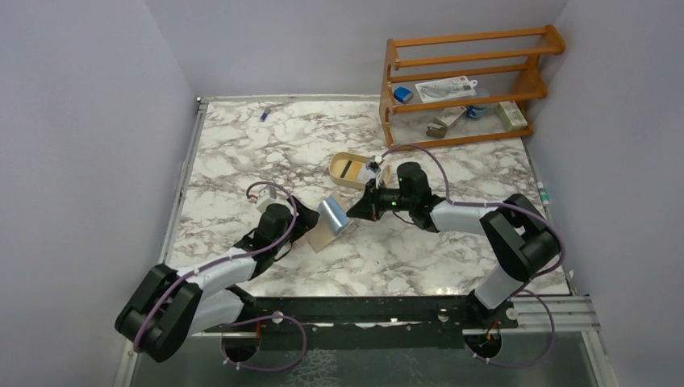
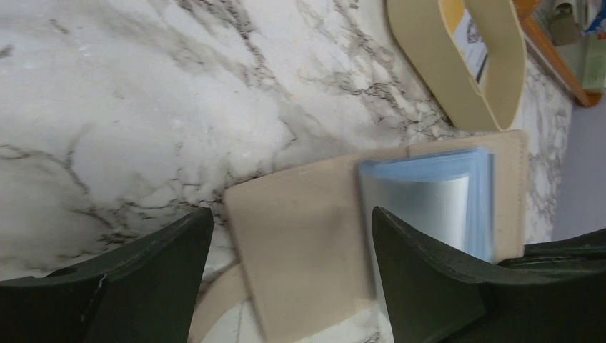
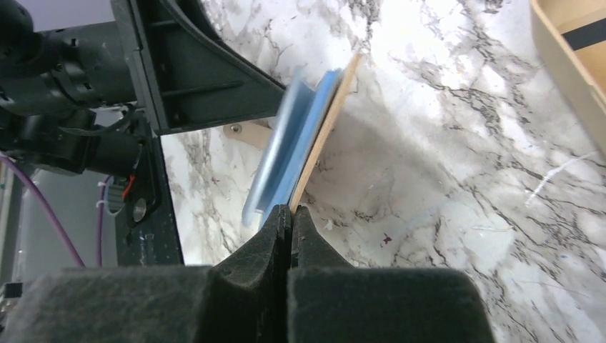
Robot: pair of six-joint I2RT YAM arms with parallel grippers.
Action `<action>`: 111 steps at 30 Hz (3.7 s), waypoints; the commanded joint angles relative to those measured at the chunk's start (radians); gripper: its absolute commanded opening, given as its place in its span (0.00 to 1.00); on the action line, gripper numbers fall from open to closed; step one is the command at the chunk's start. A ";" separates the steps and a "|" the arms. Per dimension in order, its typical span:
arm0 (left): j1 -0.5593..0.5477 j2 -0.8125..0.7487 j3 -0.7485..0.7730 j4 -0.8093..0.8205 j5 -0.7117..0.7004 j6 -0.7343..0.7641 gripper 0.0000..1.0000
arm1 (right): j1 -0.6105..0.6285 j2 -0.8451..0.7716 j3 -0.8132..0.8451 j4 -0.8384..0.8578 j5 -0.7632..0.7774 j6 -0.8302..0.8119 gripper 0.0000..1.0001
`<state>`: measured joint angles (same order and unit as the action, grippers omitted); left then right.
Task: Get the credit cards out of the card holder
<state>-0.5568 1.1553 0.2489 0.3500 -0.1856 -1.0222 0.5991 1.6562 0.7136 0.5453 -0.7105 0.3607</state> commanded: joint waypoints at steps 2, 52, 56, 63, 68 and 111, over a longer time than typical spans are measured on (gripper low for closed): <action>0.031 -0.134 0.018 -0.313 -0.063 0.062 0.87 | -0.002 -0.077 0.030 -0.066 0.109 -0.074 0.01; 0.088 0.159 0.277 -0.047 0.538 0.200 0.49 | 0.057 -0.136 0.128 -0.356 0.339 -0.207 0.01; 0.089 0.166 0.264 -0.062 0.516 0.200 0.45 | 0.057 -0.151 0.133 -0.369 0.353 -0.210 0.01; 0.089 0.158 0.242 -0.052 0.488 0.190 0.44 | 0.057 -0.151 0.131 -0.375 0.348 -0.208 0.01; 0.089 0.184 0.253 -0.041 0.482 0.191 0.44 | 0.058 -0.140 0.118 -0.346 0.324 -0.188 0.01; 0.101 0.363 0.291 -0.013 0.398 0.230 0.38 | 0.056 -0.035 0.117 -0.265 0.218 -0.108 0.03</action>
<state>-0.4591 1.4448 0.5560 0.2176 0.1566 -0.7555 0.6498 1.6077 0.8112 0.2420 -0.4438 0.2401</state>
